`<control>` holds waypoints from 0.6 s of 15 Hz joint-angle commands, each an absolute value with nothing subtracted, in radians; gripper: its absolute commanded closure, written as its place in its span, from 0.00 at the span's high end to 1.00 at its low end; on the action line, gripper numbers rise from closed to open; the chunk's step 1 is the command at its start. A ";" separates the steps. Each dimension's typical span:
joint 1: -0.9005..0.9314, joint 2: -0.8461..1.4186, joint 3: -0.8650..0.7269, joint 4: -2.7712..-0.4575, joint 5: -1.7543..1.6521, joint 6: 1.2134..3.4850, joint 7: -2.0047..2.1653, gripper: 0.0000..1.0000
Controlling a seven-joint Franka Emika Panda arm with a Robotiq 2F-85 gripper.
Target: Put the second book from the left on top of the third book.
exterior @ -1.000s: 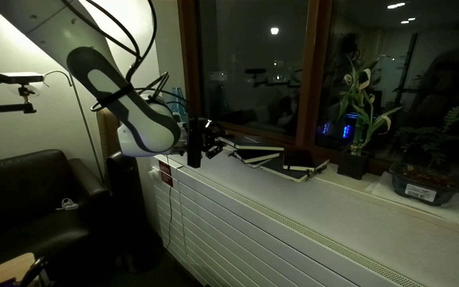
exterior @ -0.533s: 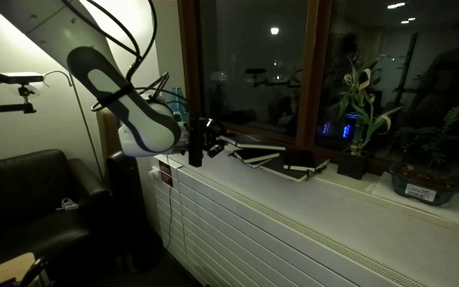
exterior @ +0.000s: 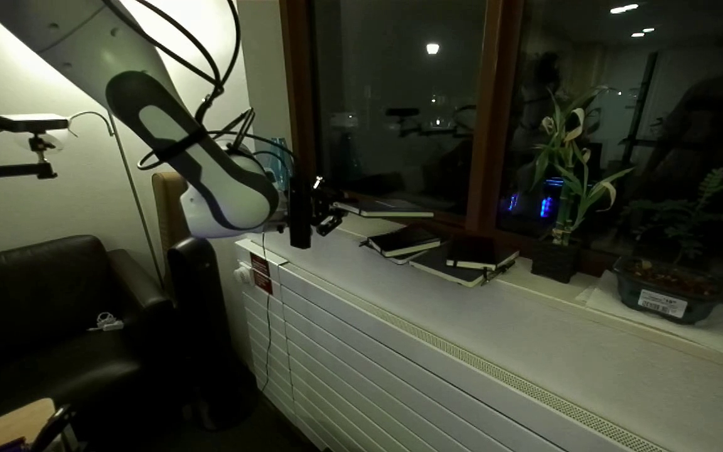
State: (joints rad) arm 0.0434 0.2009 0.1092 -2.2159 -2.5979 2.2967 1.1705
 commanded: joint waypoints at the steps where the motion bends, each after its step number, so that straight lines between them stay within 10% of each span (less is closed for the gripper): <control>1: 0.048 0.183 0.120 -2.210 -2.595 2.277 1.118 0.05; 9: 0.035 0.186 0.106 -2.214 -2.595 2.277 1.080 0.05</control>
State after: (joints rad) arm 0.0447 0.2034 0.1117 -2.2059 -2.5979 2.2966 1.1303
